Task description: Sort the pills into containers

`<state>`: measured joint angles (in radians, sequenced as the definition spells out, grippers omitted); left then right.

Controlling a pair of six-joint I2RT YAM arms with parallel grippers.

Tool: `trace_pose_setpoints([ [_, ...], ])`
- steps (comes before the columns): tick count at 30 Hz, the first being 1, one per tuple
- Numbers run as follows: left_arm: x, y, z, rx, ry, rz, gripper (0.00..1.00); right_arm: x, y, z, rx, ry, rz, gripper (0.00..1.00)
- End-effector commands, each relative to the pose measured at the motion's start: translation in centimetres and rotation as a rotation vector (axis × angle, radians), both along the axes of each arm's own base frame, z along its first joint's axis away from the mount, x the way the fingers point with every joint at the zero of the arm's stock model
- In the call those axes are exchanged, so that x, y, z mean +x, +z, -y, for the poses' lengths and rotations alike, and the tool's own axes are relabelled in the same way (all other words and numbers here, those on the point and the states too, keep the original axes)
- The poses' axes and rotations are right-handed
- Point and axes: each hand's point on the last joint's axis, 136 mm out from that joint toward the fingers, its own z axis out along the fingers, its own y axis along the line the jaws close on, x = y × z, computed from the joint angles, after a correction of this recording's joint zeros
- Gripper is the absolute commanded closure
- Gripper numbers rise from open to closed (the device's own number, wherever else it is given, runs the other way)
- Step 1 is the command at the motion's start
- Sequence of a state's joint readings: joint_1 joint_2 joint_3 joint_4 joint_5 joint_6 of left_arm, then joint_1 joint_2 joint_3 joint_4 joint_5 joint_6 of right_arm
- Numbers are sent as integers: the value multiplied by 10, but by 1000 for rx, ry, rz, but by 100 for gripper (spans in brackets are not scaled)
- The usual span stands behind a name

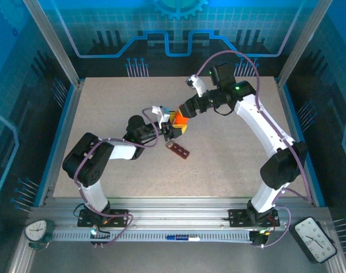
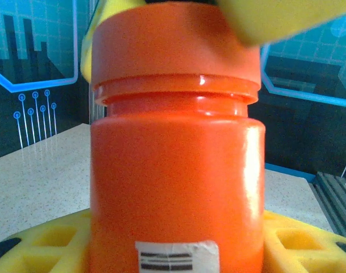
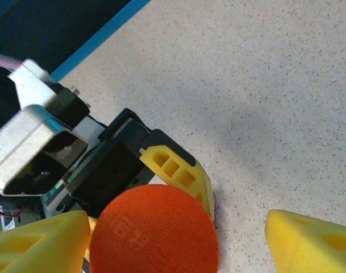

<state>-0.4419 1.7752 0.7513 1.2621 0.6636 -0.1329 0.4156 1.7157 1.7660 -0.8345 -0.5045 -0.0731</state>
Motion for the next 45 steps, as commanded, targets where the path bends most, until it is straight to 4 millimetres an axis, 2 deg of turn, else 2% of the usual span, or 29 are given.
trace_pose_setpoints([
  [1, -5, 32, -2, -40, -22, 78, 100, -6, -2, -7, -12, 36, -15, 23],
  [9, -6, 33, -2, -43, -24, 80, 100, -8, -6, -6, -14, 26, -35, 48],
  [17, -3, 37, -4, -56, -1, 95, 100, -7, -14, -4, 36, -84, -112, 65],
  [24, -2, 42, -5, -62, 17, 110, 100, -7, -23, -7, 137, -262, -262, 69],
  [29, 0, 44, -5, -66, 24, 113, 100, -13, -33, -13, 108, -352, -283, 68],
  [37, 1, 41, -4, -48, 16, 106, 100, -21, -43, -24, -36, -258, -201, 66],
  [45, 1, 43, -2, -36, 7, 108, 100, -27, -51, -22, -156, -106, -133, 66],
])
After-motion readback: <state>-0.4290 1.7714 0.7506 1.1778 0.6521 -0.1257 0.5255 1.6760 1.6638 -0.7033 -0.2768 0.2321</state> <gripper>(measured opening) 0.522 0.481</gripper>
